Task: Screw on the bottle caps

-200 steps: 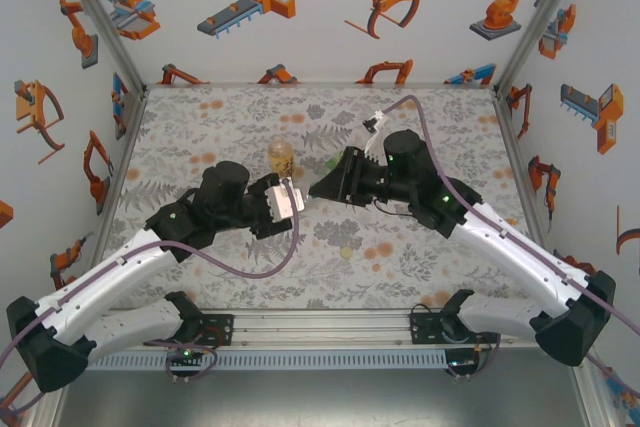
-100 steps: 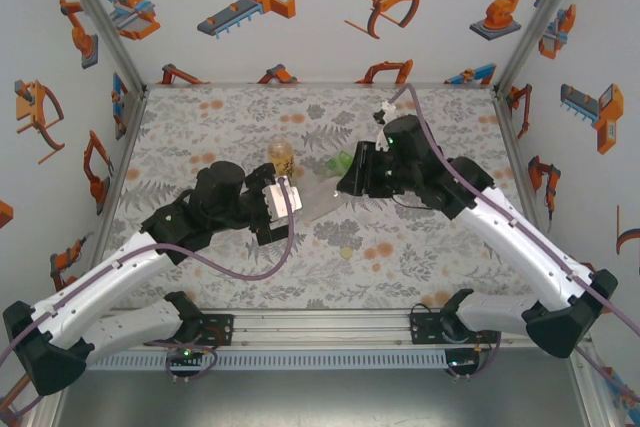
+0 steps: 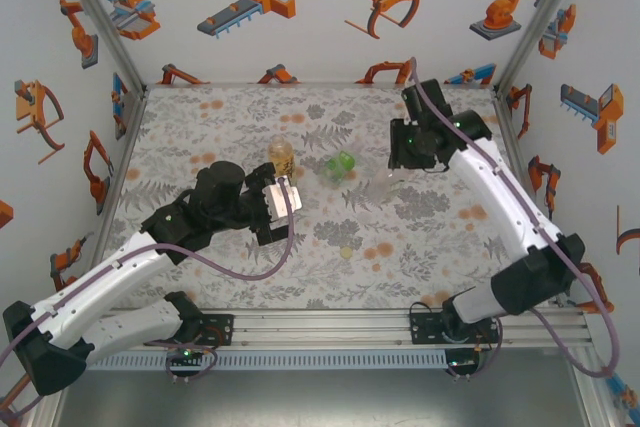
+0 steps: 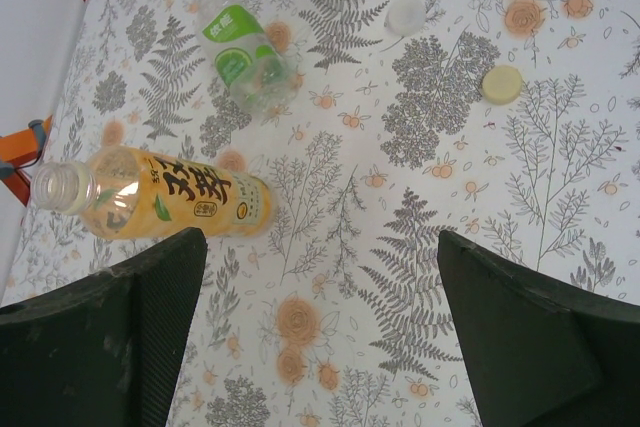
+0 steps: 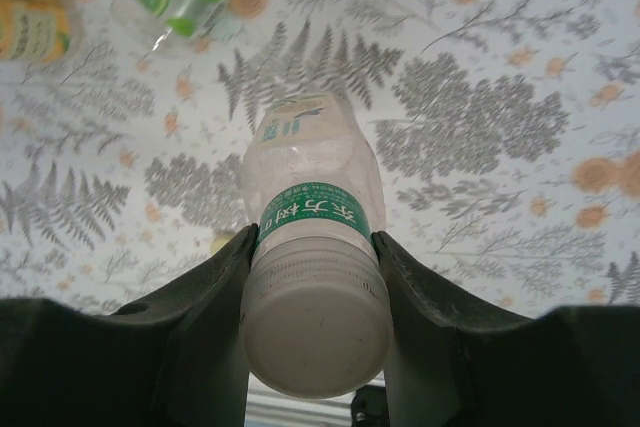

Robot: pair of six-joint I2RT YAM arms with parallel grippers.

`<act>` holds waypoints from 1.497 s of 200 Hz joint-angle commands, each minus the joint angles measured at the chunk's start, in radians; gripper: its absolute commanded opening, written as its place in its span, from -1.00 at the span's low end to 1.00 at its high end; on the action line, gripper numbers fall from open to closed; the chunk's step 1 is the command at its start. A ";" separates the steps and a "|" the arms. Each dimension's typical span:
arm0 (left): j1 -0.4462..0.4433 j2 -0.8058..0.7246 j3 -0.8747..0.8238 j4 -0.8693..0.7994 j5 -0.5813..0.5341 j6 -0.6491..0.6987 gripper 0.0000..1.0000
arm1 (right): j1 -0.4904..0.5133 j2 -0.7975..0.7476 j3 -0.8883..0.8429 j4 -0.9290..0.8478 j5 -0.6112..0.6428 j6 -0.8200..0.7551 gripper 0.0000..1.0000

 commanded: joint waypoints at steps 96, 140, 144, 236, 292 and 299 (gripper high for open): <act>-0.007 0.010 0.005 0.011 0.001 -0.013 0.79 | -0.193 0.551 0.580 -0.098 -0.023 -0.132 -0.45; -0.010 0.020 0.006 0.007 -0.002 -0.011 0.79 | -0.193 0.686 0.726 -0.158 0.008 -0.142 -0.45; -0.010 0.022 0.006 0.008 -0.002 -0.011 0.79 | -0.195 0.693 0.733 -0.158 0.009 -0.143 -0.45; -0.013 0.026 0.006 0.003 -0.002 -0.007 0.80 | -0.195 0.768 0.789 -0.171 -0.010 -0.134 -0.22; -0.015 0.026 0.006 0.003 -0.002 -0.007 0.80 | -0.196 0.758 0.800 -0.176 -0.013 -0.127 0.07; -0.016 0.025 0.006 0.003 -0.002 -0.007 0.80 | -0.195 0.754 0.806 -0.179 -0.013 -0.127 0.09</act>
